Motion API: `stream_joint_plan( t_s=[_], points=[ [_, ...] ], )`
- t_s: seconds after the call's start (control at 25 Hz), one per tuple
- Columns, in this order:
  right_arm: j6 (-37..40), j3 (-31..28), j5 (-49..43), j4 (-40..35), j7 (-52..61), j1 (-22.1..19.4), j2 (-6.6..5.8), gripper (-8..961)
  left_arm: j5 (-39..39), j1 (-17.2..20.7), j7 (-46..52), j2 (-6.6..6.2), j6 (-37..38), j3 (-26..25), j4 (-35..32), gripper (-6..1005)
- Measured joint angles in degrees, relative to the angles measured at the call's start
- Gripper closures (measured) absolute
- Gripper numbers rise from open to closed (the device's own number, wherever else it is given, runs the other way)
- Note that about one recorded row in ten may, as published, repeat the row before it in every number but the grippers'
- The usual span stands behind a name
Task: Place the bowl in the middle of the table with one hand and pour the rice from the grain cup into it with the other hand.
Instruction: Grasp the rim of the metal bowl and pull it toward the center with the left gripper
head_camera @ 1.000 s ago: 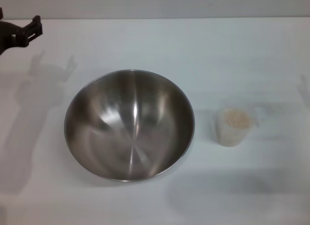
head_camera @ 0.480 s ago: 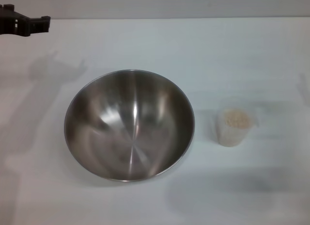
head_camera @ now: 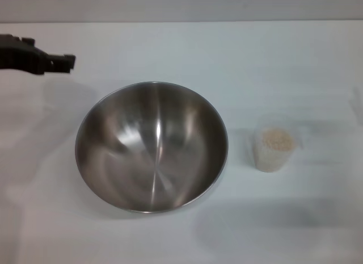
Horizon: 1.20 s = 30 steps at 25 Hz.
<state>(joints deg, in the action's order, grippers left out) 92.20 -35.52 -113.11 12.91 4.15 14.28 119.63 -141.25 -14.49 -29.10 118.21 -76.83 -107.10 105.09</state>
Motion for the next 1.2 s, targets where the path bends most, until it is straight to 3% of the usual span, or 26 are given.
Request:
stream_joint_plan(
  t_s=[0.28, 1.2],
  points=[
    [0.0, 0.0, 0.0, 0.0, 0.0, 0.0, 0.07, 105, 0.5, 1.4, 0.4, 0.12, -4.4, 3.5, 2.6, 124],
    [-2.2, 0.0, 0.0, -0.2, 0.1, 0.4, 0.00, 106, -0.3, -0.1, -0.5, 0.18, 3.0, 9.2, -11.3, 128]
  ],
)
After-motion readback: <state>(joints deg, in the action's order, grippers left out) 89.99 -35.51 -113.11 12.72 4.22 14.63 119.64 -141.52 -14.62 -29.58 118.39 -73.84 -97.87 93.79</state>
